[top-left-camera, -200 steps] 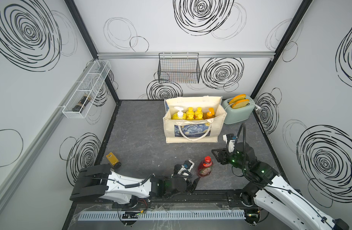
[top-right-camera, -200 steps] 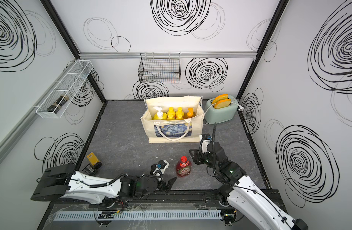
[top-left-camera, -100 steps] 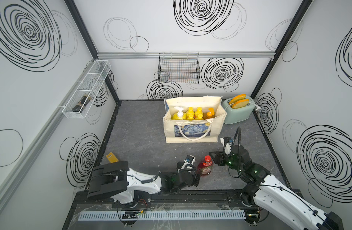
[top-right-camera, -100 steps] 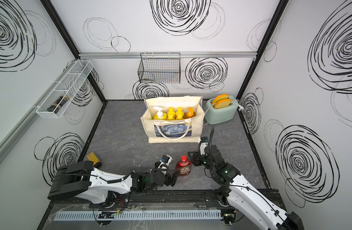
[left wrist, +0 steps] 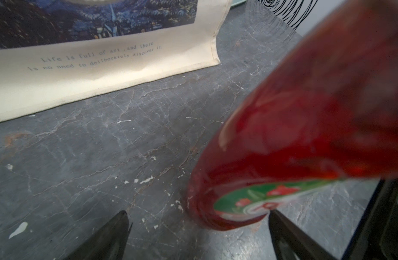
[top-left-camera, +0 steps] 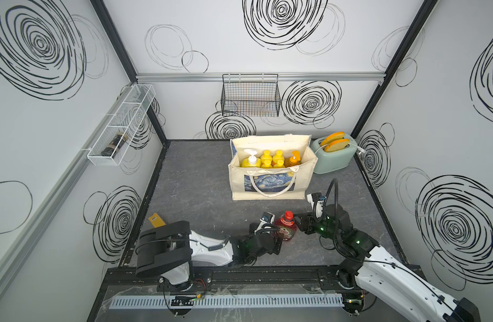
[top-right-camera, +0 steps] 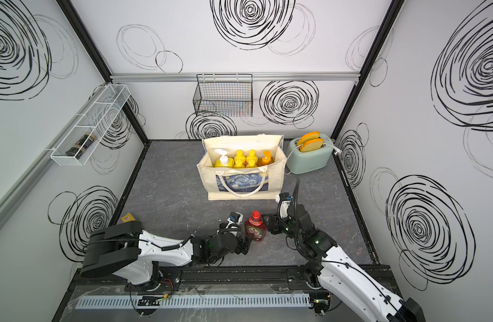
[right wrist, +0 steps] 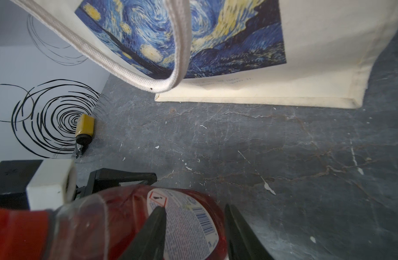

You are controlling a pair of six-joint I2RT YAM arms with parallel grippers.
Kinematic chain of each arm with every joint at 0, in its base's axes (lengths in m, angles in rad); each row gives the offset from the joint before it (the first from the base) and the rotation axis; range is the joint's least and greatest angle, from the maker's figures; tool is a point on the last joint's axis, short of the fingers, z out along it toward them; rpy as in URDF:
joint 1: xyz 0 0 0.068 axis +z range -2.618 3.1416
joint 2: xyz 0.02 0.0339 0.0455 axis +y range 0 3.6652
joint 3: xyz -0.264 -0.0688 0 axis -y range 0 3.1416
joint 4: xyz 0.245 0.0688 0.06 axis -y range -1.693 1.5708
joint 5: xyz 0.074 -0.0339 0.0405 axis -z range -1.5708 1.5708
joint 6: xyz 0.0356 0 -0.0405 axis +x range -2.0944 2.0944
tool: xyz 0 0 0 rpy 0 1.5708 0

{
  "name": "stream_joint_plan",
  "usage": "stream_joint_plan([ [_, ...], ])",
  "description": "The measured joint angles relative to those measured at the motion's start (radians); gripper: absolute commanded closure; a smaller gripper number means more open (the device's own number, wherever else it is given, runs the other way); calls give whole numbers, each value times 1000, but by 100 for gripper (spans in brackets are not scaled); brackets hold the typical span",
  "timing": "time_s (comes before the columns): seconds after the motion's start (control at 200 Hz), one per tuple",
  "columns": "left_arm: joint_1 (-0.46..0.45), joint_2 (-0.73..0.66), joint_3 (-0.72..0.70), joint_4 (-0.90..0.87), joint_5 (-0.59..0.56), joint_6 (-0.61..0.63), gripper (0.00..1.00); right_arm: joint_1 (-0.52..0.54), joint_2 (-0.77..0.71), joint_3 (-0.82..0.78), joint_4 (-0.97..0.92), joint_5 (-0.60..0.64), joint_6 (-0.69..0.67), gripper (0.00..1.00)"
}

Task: Pack dish soap into the shopping bag
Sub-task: Adjust the bottle of dish soap at the center of the board.

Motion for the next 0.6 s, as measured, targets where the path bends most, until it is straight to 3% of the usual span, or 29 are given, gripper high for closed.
stream_joint_plan([
  [0.6, -5, -28, -17, -40, -58, -49, 1, 34, -48, -24, -13, 6, 5, 53],
])
